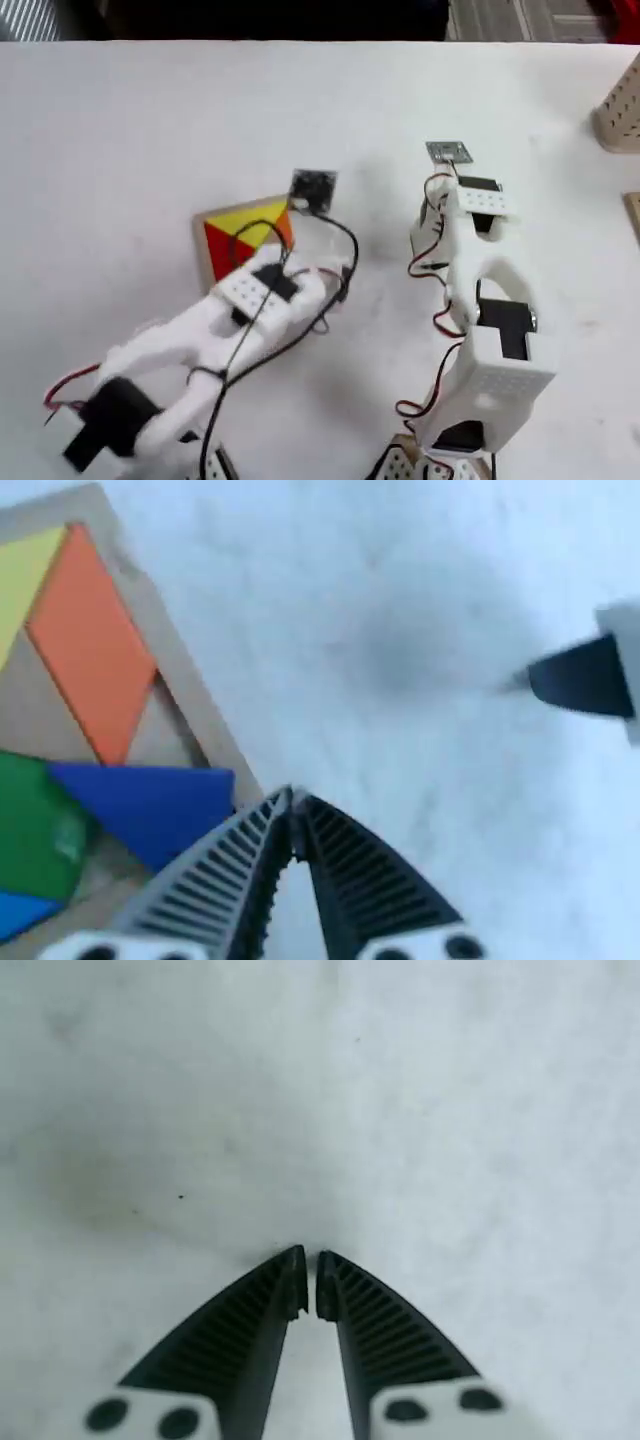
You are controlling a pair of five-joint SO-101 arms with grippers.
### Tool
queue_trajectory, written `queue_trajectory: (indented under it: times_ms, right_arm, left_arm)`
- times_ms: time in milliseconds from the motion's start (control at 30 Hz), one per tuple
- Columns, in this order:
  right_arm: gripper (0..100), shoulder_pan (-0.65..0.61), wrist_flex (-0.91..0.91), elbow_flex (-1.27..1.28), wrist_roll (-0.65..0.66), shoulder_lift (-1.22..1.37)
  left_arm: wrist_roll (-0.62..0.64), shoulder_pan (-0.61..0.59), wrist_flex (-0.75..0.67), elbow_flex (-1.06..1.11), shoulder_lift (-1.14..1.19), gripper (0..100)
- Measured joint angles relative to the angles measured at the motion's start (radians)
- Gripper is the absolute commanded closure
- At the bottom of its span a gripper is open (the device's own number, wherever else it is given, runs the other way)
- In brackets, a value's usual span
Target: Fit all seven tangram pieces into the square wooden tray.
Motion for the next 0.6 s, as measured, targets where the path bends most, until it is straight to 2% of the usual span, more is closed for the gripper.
queue_trajectory:
  times_ms: [133,233,600]
  right_arm:
    - [98.1,0.0,0.0,0.0,0.0,0.0]
    - [98.1,0.0,0.0,0.0,0.0,0.0]
    - [98.1,0.0,0.0,0.0,0.0,0.0]
  left_arm:
    - [-0.006,0.048,0.006,0.107,-0.129,98]
    - [-0.008,0.049,0.006,0.155,-0.14,98]
    - [-0.009,0.025,0.014,0.103,0.048,98]
